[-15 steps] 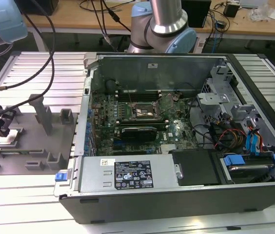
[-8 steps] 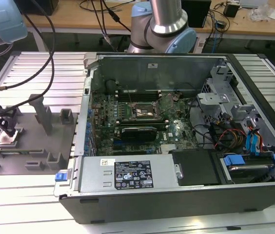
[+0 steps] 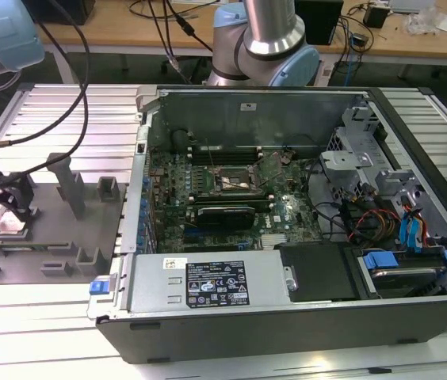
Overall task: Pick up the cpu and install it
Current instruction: 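Pick up the cpu and move it towards the insertion slot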
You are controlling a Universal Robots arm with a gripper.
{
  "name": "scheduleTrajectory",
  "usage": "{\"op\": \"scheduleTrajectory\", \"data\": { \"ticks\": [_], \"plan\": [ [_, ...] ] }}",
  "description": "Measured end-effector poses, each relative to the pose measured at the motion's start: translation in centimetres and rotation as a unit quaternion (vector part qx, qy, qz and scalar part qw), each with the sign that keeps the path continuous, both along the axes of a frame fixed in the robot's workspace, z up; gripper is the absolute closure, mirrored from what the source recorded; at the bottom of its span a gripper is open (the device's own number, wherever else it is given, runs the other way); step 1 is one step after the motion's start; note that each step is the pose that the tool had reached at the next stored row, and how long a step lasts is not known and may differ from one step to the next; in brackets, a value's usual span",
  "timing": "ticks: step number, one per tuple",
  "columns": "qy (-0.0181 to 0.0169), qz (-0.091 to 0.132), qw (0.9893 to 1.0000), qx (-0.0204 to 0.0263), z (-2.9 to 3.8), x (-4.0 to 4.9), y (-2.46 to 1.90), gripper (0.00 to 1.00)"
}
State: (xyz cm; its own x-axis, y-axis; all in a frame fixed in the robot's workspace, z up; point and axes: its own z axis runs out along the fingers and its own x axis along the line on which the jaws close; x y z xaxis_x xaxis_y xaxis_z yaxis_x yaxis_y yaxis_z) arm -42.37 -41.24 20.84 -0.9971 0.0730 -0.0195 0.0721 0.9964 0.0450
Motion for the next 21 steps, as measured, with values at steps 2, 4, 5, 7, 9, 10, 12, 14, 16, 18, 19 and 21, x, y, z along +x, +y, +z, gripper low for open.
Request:
{"op": "scheduleTrajectory", "data": {
  "ticks": [2, 4, 5, 7, 9, 10, 12, 14, 16, 18, 19, 21],
  "plan": [
    [0.0000, 0.002, 1.0000, 0.0000, -0.37, 0.00, 0.00, 0.34],
    [0.0000, 0.005, 1.0000, 0.0000, -0.88, 0.00, 0.00, 0.34],
    [0.0000, 0.005, 1.0000, 0.0000, -0.99, 0.00, 0.00, 0.34],
    [0.0001, 0.006, 1.0000, 0.0000, -1.16, 0.00, 0.00, 0.34],
    [0.0000, 0.008, 1.0000, 0.0000, -1.38, 0.01, 0.01, 0.34],
    [0.0000, 0.010, 0.9999, -0.0001, -1.50, 0.01, 0.05, 0.34],
    [0.0001, 0.012, 0.9999, -0.0001, -1.60, 0.00, 0.14, 0.34],
    [-0.0001, 0.020, 0.9998, 0.0000, -1.79, 0.01, 0.27, 0.34],
    [0.0002, 0.023, 0.9997, -0.0001, -1.94, 0.00, 0.32, 0.34],
    [0.0000, 0.023, 0.9997, -0.0001, -1.95, 0.01, 0.33, 0.34],
    [-0.0002, 0.023, 0.9997, 0.0001, -1.98, 0.05, 0.35, 0.34],
    [0.0000, 0.023, 0.9997, 0.0000, -1.96, 0.08, 0.33, 0.34]
  ]
}}
